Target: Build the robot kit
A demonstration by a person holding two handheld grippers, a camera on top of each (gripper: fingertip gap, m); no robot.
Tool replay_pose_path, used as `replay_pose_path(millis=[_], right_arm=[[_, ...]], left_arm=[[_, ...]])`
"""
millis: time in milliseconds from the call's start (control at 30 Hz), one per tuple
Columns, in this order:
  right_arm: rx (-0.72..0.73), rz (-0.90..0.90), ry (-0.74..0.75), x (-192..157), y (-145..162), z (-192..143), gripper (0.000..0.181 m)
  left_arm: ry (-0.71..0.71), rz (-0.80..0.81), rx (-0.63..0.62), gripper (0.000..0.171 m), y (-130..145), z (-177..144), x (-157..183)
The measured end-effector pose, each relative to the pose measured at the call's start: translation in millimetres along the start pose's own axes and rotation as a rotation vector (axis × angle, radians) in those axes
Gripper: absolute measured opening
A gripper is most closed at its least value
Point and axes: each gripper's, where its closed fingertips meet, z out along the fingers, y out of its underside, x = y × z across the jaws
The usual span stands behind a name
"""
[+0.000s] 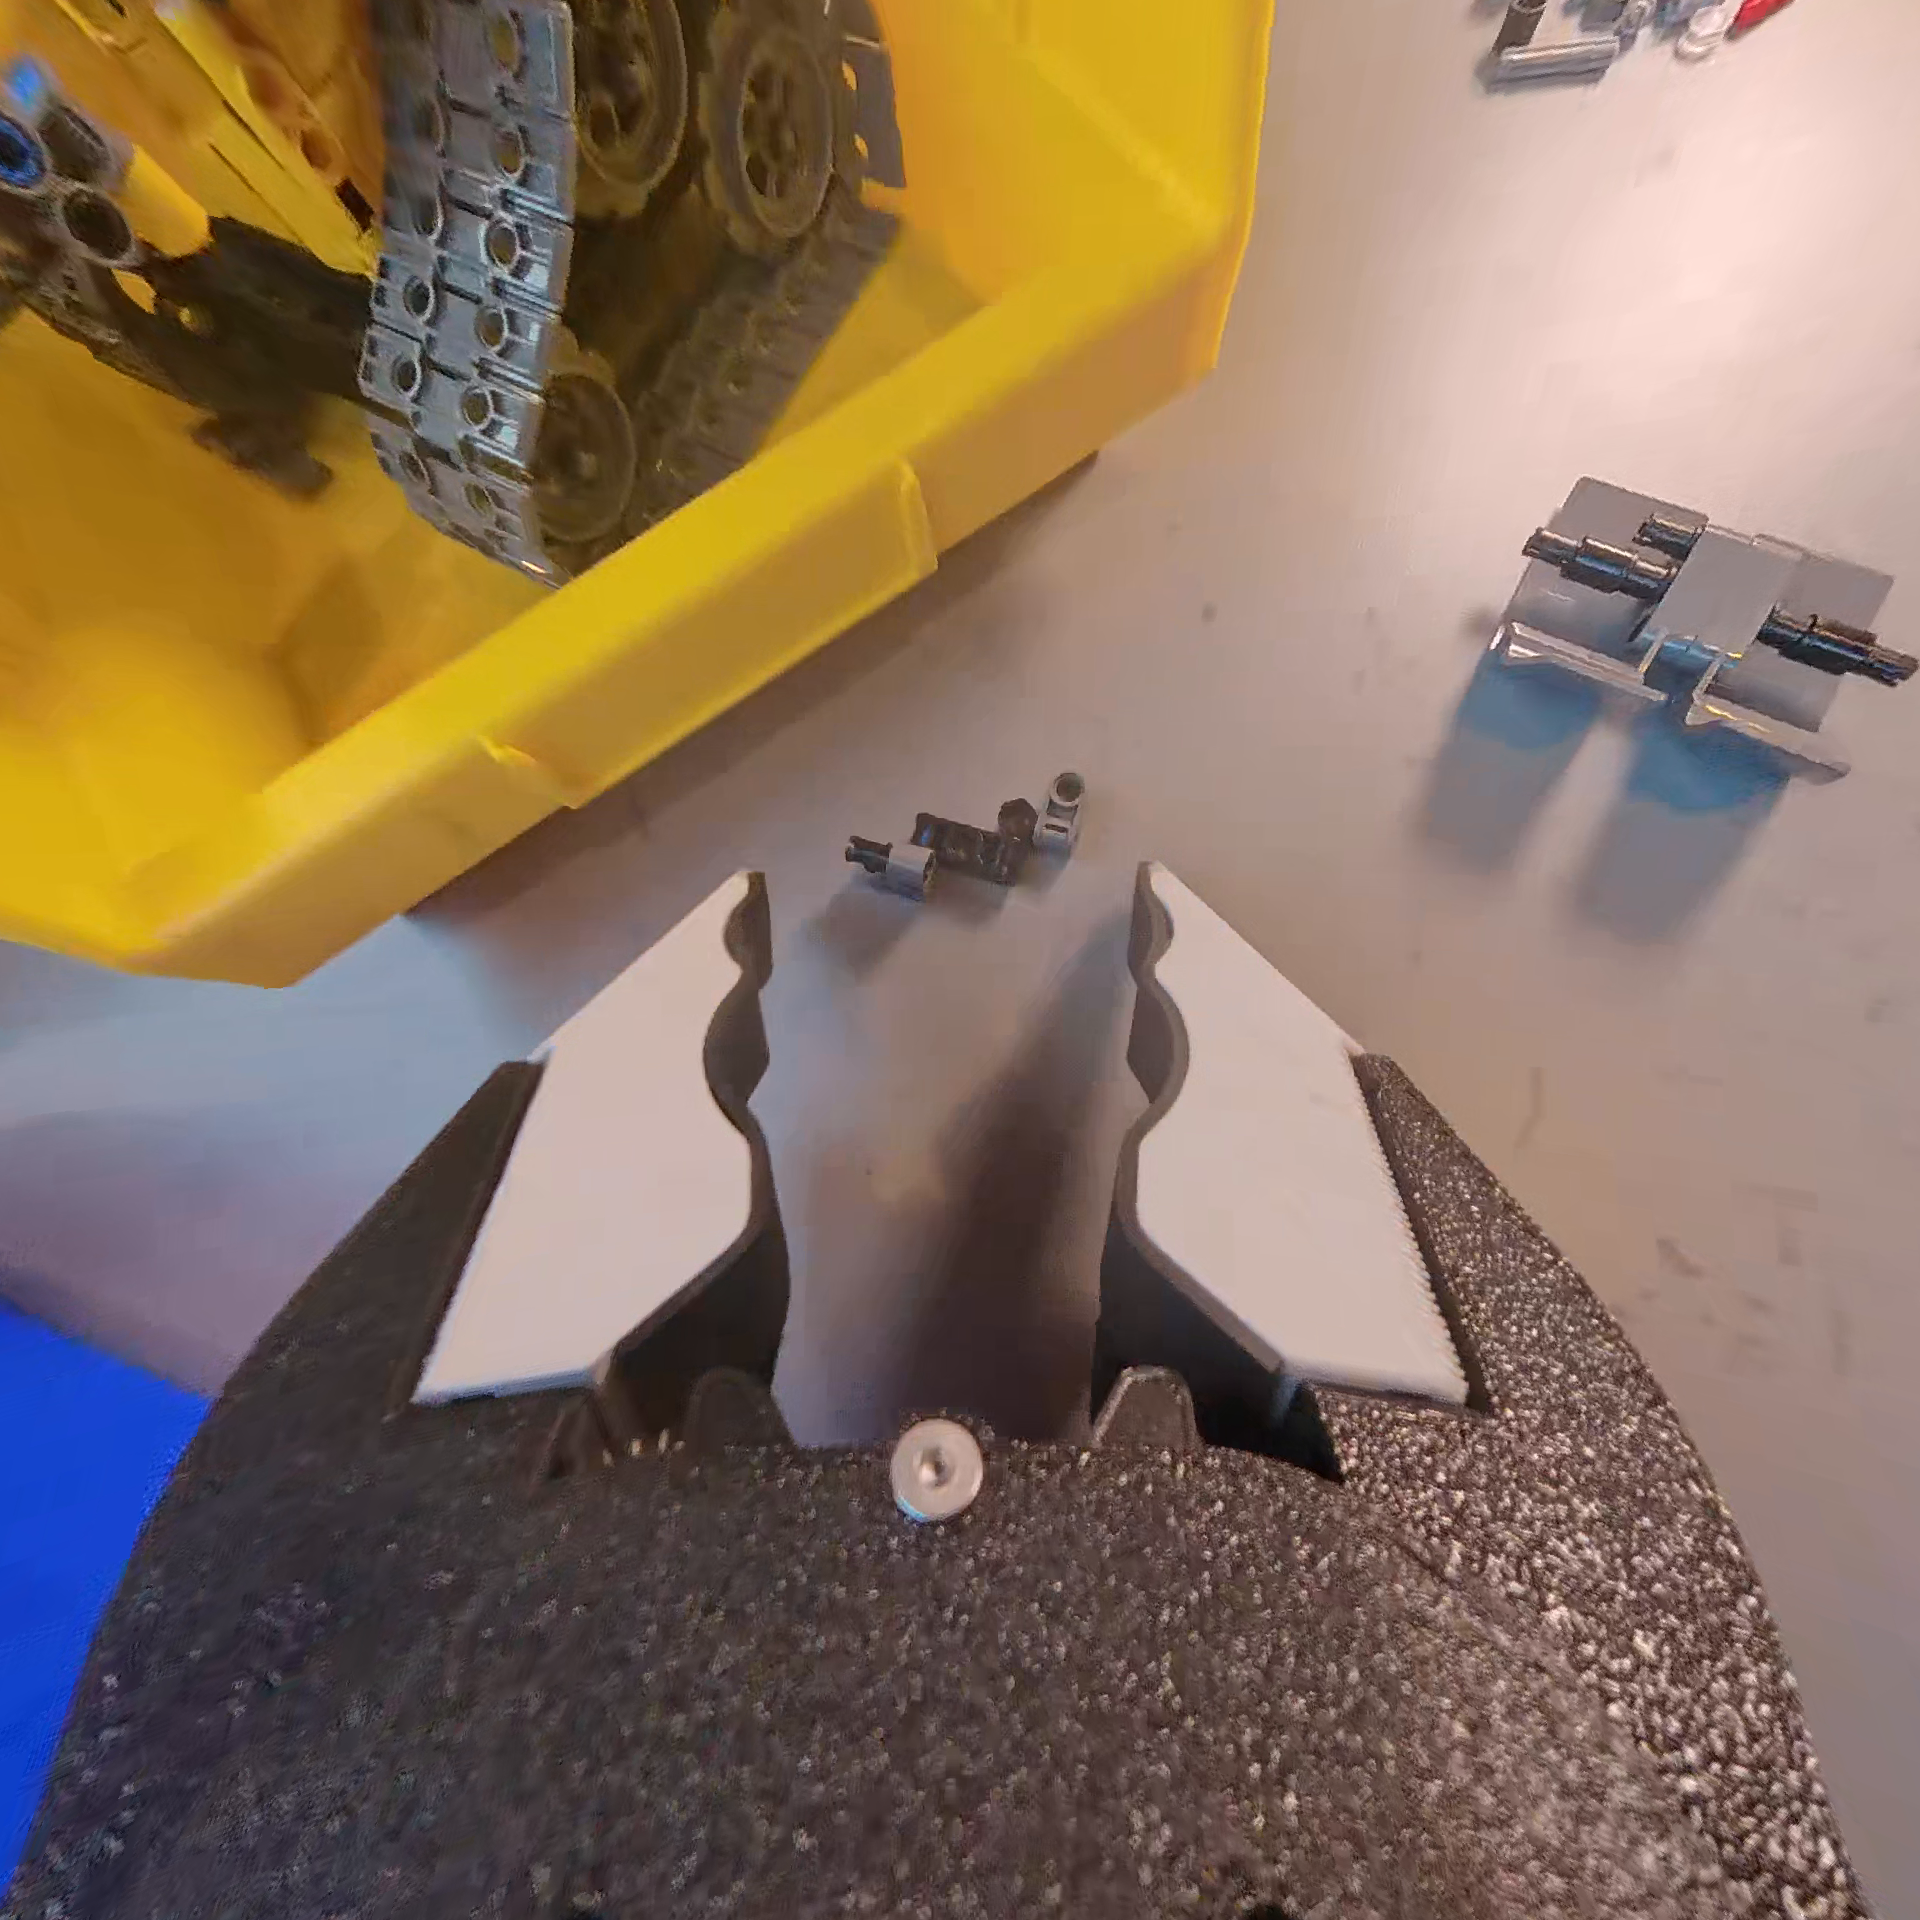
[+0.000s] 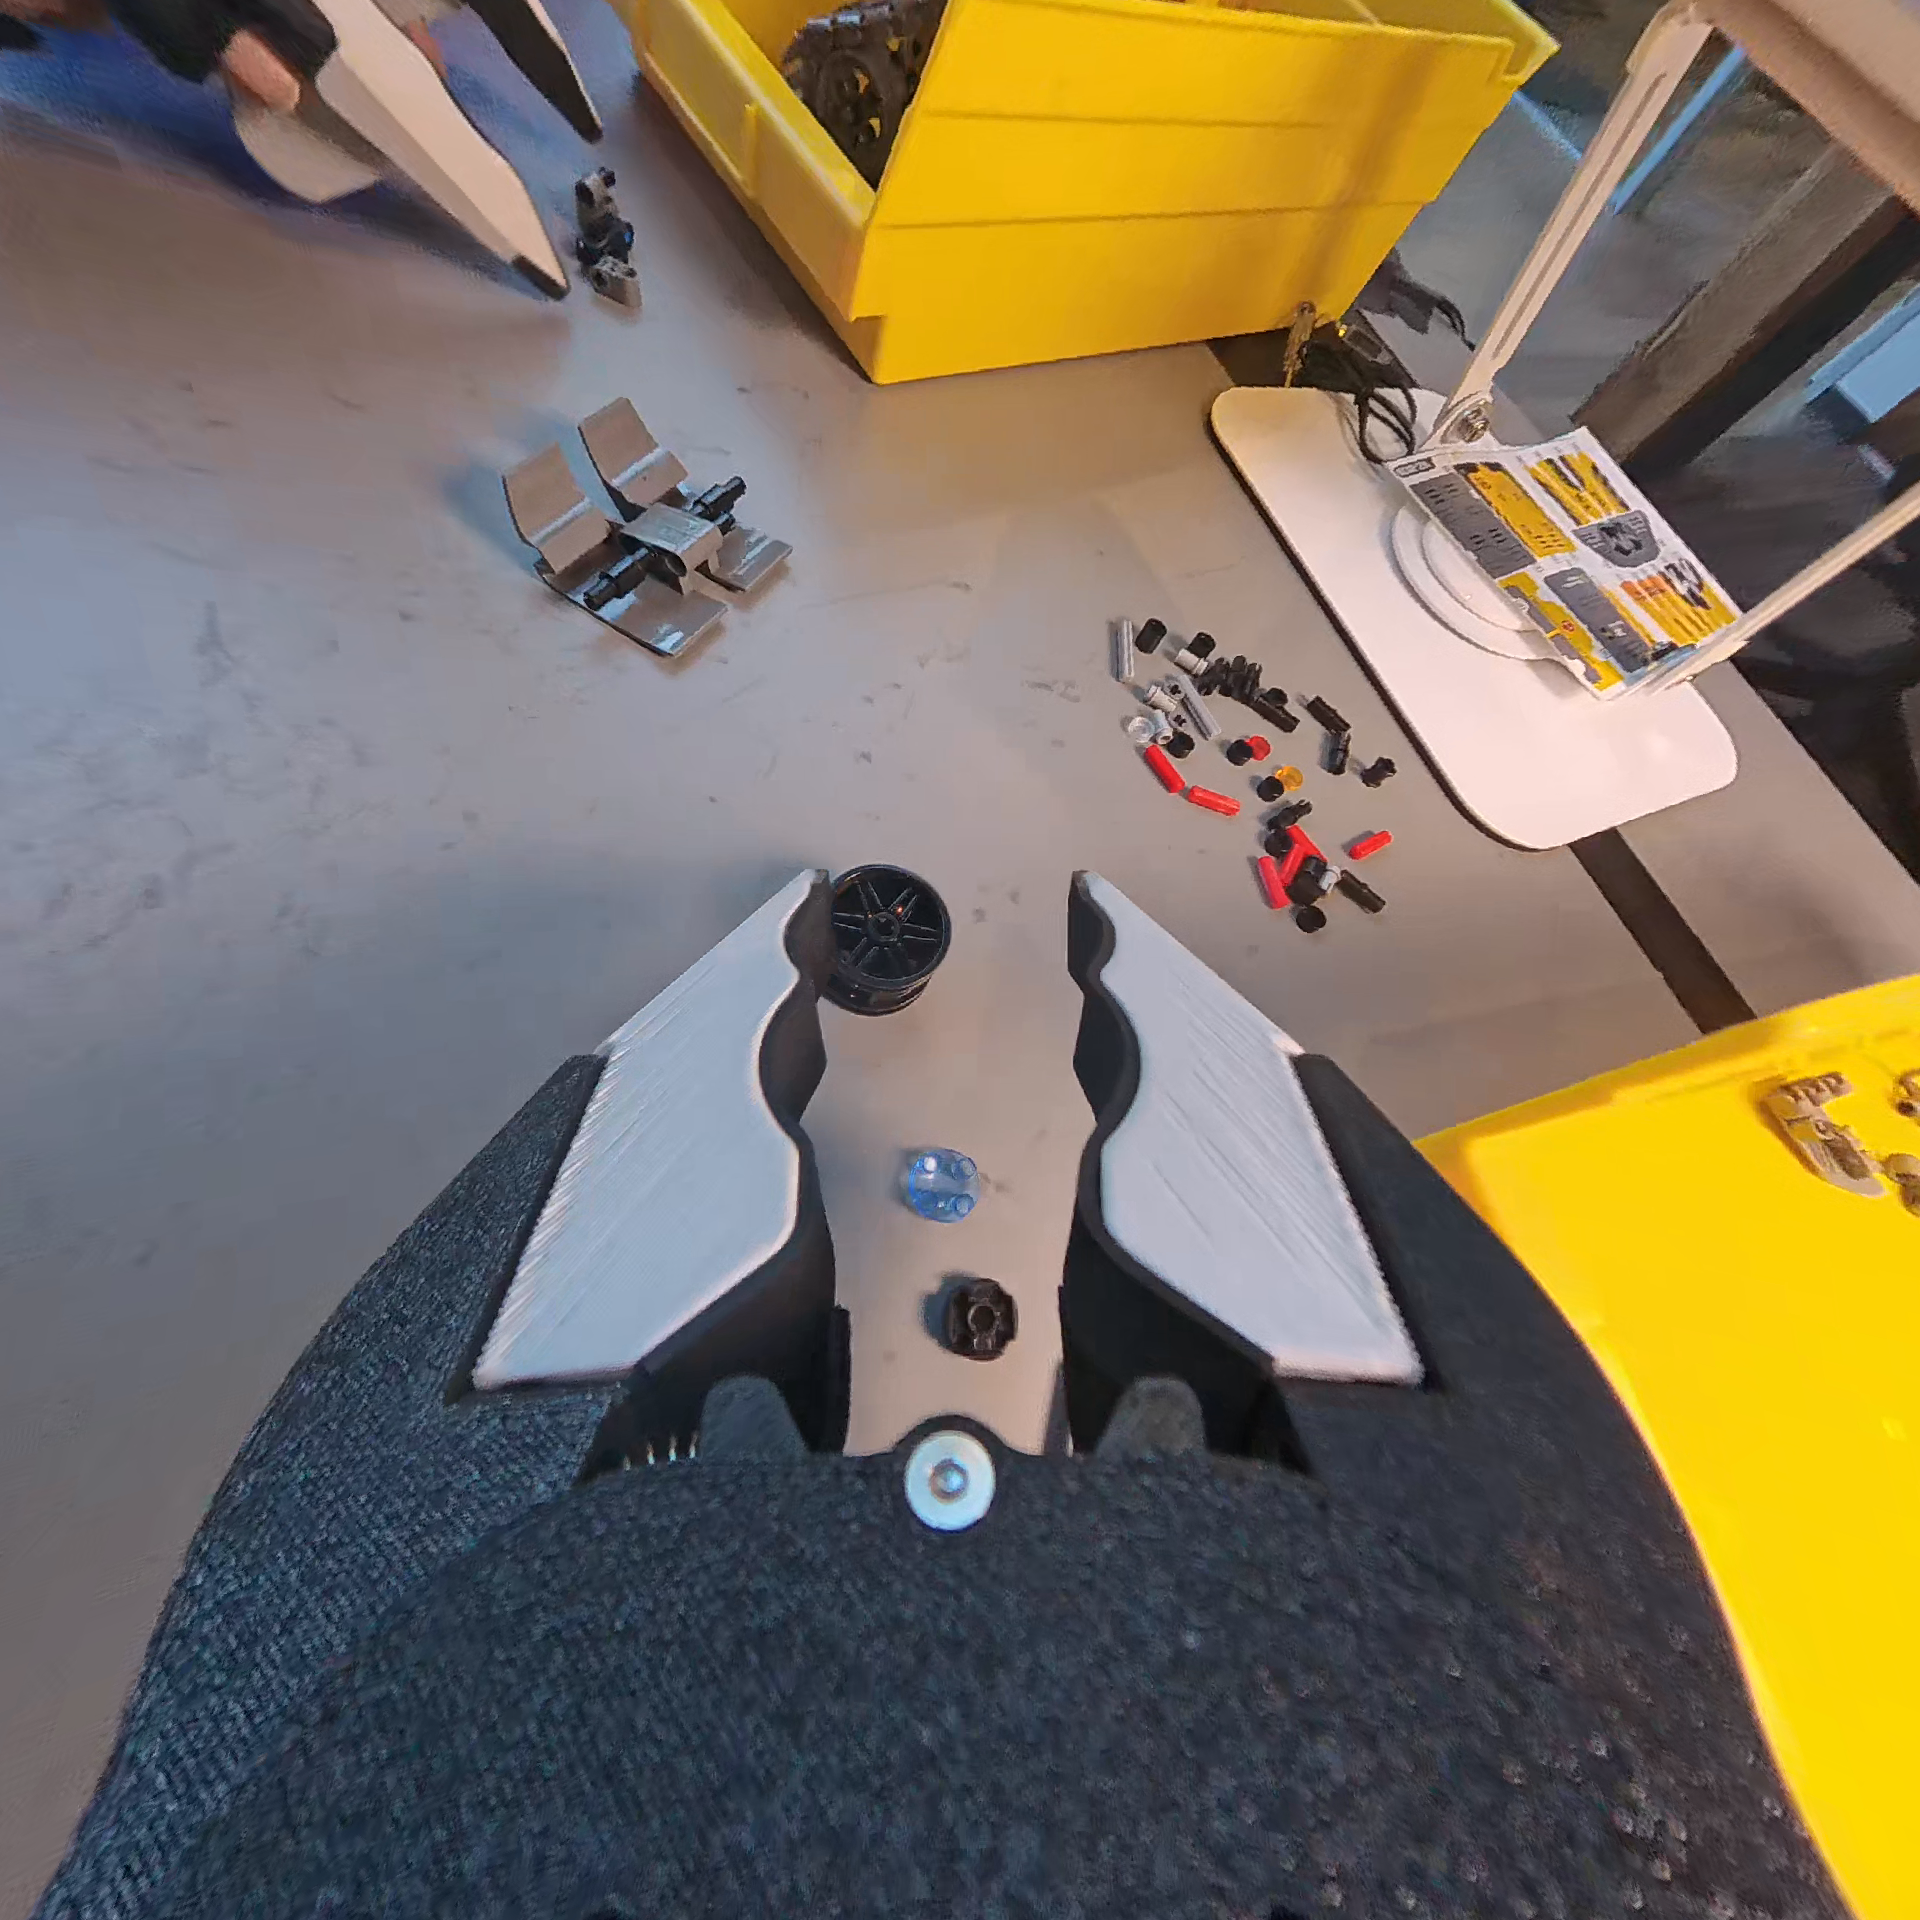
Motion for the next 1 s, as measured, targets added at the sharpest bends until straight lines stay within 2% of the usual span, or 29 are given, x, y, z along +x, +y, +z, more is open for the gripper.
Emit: replay_pose_path(millis=[67, 200, 367, 467, 567, 633, 700, 800, 1000], right_arm=[[0.021, 0.024, 0.000, 2, -3, -1, 0.045], [0.020, 0.021, 0.015, 5, -1, -2, 0.044], [0.026, 0.035, 0.018, 8, -1, -4, 0.042], [0.010, 0.018, 0.018, 8, 1, -5, 0.043], [-0.035, 0.019, -0.026, 4, 7, -7, 0.047], [-0.074, 0.028, -0.082, -4, 12, -7, 0.052], [-0.076, 0.020, -0.101, -9, 12, -5, 0.052], [-0.082, 0.030, -0.110, -15, 9, 3, 0.050], [-0.171, 0.075, -0.142, -15, 20, 20, 0.048]], left_arm=[[-0.007, -0.014, 0.008, 0.067, -1, 4, -3], [0.067, -0.054, 0.022, 0.045, -3, 9, 6], [0.065, -0.010, 0.024, 0.044, -3, 6, 9], [0.110, 0.058, 0.123, 0.044, -23, -11, 25], [0.330, 0.180, 0.339, 0.044, -59, -49, 79], [0.521, 0.258, 0.424, 0.044, -66, -71, 130], [0.655, 0.357, 0.387, 0.044, -53, -74, 179], [0.702, 0.504, 0.259, 0.044, -25, -56, 226], [0.752, 0.571, 0.153, 0.045, -26, -30, 256]])
